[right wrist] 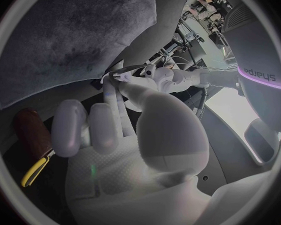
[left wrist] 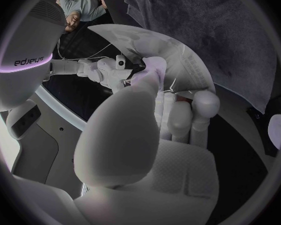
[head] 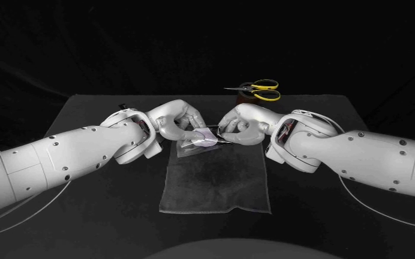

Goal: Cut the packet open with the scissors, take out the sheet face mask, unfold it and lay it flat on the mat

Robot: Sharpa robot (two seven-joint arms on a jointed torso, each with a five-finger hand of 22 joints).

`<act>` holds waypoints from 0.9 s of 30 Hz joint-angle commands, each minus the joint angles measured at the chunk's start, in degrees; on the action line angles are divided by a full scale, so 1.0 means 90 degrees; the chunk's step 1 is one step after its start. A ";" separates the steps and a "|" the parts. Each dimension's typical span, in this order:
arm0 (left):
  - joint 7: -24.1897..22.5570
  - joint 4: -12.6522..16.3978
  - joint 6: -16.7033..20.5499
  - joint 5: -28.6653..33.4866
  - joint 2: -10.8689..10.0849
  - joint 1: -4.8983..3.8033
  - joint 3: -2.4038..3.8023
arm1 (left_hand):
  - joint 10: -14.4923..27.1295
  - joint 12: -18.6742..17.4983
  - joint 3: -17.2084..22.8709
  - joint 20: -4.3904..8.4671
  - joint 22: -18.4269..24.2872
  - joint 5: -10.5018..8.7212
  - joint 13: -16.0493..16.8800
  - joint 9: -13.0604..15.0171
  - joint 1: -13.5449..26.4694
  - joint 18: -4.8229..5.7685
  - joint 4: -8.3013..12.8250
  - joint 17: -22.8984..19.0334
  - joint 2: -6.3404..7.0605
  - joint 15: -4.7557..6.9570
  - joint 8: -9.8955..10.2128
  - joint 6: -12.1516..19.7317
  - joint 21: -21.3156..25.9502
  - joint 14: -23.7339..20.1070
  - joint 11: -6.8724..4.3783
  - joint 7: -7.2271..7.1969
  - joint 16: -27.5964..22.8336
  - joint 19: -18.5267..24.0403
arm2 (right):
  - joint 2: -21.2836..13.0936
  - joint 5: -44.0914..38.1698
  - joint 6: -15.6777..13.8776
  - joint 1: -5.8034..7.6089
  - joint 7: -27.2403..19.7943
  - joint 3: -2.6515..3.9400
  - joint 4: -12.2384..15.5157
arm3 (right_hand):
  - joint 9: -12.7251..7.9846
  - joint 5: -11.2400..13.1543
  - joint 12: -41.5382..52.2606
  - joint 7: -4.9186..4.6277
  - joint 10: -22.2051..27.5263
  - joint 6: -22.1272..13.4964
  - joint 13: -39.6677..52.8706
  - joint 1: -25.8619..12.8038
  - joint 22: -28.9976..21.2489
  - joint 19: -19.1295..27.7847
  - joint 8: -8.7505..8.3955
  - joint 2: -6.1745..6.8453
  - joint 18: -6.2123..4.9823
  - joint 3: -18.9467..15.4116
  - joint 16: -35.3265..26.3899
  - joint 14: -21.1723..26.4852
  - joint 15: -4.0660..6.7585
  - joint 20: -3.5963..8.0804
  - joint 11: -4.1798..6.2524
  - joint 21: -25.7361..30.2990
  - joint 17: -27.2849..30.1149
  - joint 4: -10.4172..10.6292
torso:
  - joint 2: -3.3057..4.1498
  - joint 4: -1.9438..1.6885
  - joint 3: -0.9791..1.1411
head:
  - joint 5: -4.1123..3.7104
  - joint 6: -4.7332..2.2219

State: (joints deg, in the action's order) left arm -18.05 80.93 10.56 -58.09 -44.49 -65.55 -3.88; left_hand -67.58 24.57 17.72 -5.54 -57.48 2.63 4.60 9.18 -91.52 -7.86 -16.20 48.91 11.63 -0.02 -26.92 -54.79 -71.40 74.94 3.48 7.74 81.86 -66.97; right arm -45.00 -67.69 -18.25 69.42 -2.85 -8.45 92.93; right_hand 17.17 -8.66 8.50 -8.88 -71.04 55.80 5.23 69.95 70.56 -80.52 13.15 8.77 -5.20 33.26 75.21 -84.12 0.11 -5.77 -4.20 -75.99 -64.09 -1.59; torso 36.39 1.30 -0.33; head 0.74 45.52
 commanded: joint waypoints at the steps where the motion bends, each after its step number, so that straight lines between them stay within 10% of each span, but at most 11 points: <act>1: -0.0022 0.0025 -0.0099 0.0138 0.0015 -0.0003 0.0007 | -0.0055 -0.0034 0.0017 -0.0016 0.0006 0.0009 0.0010 0.0007 -0.0028 0.0082 -0.0018 0.0012 0.0003 0.0010 0.0039 -0.0006 -0.0029 0.0043 0.0011 0.0034 0.0039 -0.0039 | 0.0032 -0.0117 0.0034 -0.0007 0.0012 0.0001 -0.0009 | 0.0012 0.0115 -0.0025 -0.0025 -0.0005 -0.0033 -0.0014 -0.0107 -0.0009 0.0060 -0.0037 0.0020 0.0067 -0.0055 -0.0033 -0.0073 0.0000 0.0000 -0.0043 0.0024 0.0019 0.0060 | -0.0001 0.0004 0.0002 | 0.0003 -0.0007; 14: -0.0035 0.0033 -0.0062 0.0178 0.0027 -0.0003 0.0007 | -0.0062 -0.0042 0.0024 -0.0015 -0.0019 0.0010 0.0012 0.0009 -0.0029 0.0087 -0.0018 0.0007 -0.0006 0.0011 0.0043 -0.0008 -0.0044 0.0047 0.0009 0.0033 0.0040 -0.0059 | 0.0111 0.0051 0.0423 -0.0013 0.0010 -0.0011 -0.0106 | 0.0041 0.0632 -0.0009 -0.0016 -0.0050 -0.0013 -0.0024 -0.0386 0.0069 0.0028 -0.0054 0.0129 0.0081 -0.0381 0.0042 -0.0097 -0.0006 -0.0012 -0.0046 -0.0009 -0.0070 0.0291 | 0.0001 0.0002 -0.0002 | 0.0001 -0.0017; 27: -0.0101 0.0088 0.0030 0.0287 0.0034 -0.0003 0.0007 | -0.0073 -0.0049 0.0034 -0.0014 -0.0034 0.0010 0.0015 0.0012 -0.0037 0.0090 -0.0014 0.0027 -0.0015 0.0014 0.0044 -0.0014 -0.0054 0.0058 0.0005 0.0029 0.0046 -0.0072 | 0.0253 0.0445 0.0624 -0.0045 0.0048 -0.0019 -0.0230 | 0.0165 0.0645 0.0243 0.0187 -0.0512 0.0358 0.0124 -0.0340 0.0437 -0.0160 0.0133 -0.0211 0.0156 -0.0606 0.0421 -0.0231 0.0132 0.0085 0.0141 -0.0276 -0.0630 0.0600 | 0.0003 0.0001 -0.0003 | -0.0019 -0.0027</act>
State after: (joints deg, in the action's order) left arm -18.11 81.46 10.46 -56.68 -44.37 -65.53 -3.90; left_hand -67.99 24.41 17.72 -5.74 -57.80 2.63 4.64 9.25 -91.52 -7.86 -16.20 49.07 11.63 0.19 -26.87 -54.89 -71.61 75.16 3.49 7.65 82.09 -67.16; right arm -42.93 -65.44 -14.74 69.19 -2.59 -8.58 90.86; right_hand 18.58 -3.02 10.50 -7.29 -75.28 58.67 6.18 66.86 74.21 -81.70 14.16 7.35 -4.35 27.82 78.80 -83.83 0.86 -5.02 -3.07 -78.31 -69.44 3.72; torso 36.40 1.31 -0.34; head 0.57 45.30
